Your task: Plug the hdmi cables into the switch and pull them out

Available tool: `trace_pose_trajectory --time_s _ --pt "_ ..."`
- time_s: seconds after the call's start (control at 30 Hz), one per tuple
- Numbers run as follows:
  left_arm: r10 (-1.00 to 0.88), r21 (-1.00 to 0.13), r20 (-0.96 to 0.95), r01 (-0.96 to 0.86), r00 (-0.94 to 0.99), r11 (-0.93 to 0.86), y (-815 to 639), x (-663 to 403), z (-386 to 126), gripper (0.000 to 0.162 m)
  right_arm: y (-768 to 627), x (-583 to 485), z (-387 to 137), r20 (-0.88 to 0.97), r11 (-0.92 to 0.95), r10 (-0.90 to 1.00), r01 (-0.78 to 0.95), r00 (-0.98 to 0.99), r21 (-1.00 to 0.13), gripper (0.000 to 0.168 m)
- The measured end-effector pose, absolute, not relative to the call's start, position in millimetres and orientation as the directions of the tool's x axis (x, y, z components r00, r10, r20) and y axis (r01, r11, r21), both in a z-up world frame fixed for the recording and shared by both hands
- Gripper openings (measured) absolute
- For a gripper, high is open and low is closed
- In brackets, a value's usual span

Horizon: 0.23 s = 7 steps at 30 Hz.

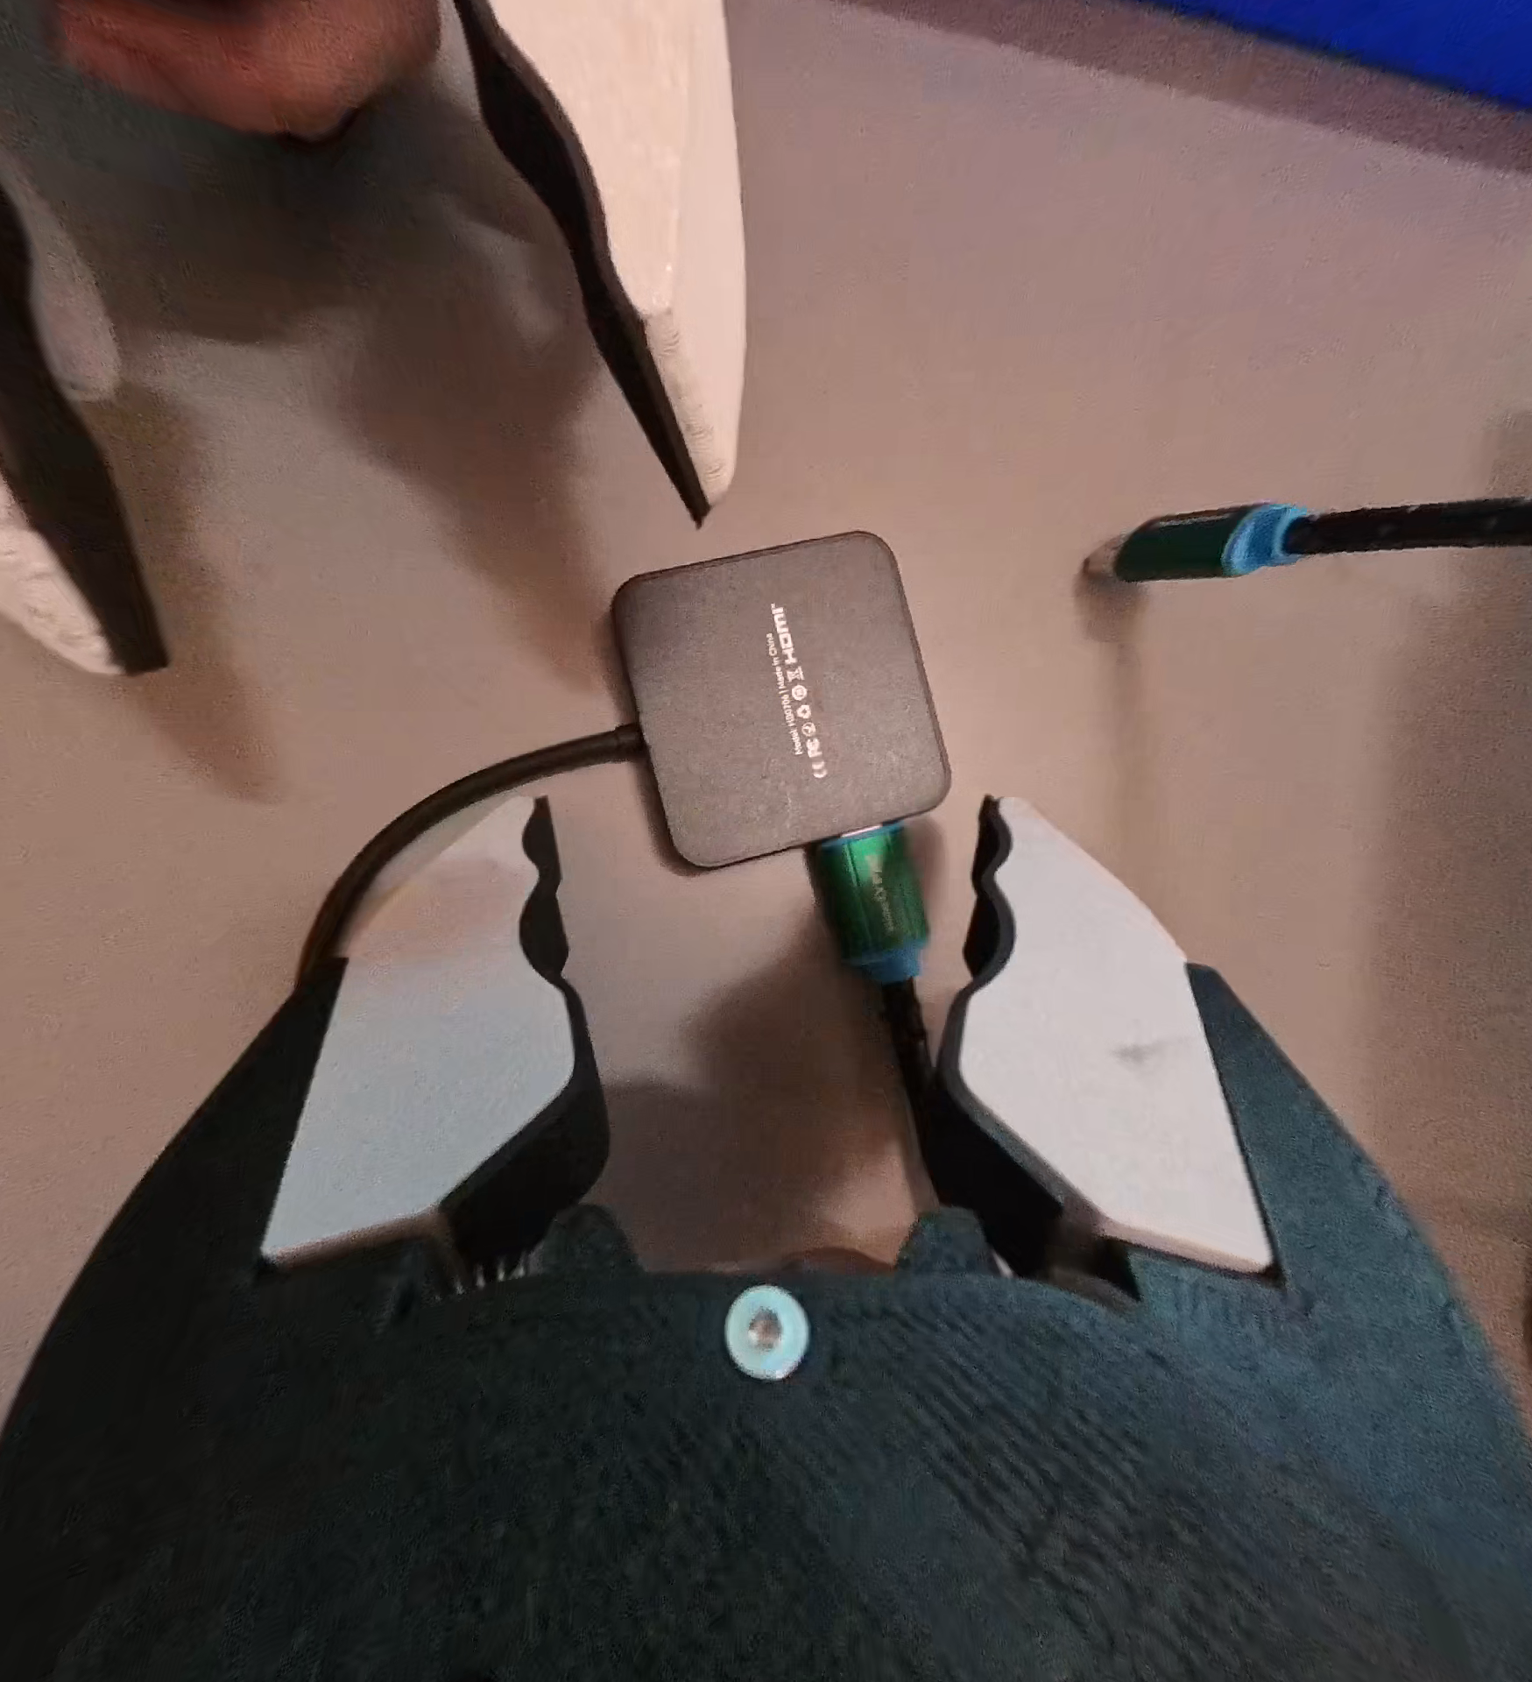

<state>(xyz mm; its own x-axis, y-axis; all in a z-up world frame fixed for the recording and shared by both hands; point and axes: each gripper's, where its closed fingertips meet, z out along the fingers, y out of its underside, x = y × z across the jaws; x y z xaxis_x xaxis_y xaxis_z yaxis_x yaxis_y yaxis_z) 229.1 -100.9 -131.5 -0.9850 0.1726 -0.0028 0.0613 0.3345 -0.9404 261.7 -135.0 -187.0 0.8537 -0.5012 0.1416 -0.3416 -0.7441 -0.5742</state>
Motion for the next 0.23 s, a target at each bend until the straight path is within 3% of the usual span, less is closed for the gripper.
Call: trace_pose_trajectory --time_s 0.03,0.13,0.23 --pt "0.171 -0.941 -0.003 0.061 -0.985 0.333 -101.2 229.7 -131.4 0.063 -134.9 266.3 -190.9 0.166 -0.758 -0.496 -0.332 0.853 -0.561 0.091" --pt "0.157 -0.946 0.008 0.044 -0.988 0.321 -102.4 232.5 -129.8 0.061 -124.8 271.3 -188.5 0.180 -0.738 -0.485 -0.290 0.856 -0.609 0.089" --pt "0.148 -0.941 0.025 0.027 -0.989 0.337 -102.6 234.2 -131.6 0.060 -123.6 267.8 -188.3 0.166 -0.729 -0.467 -0.272 0.869 -0.628 0.062"
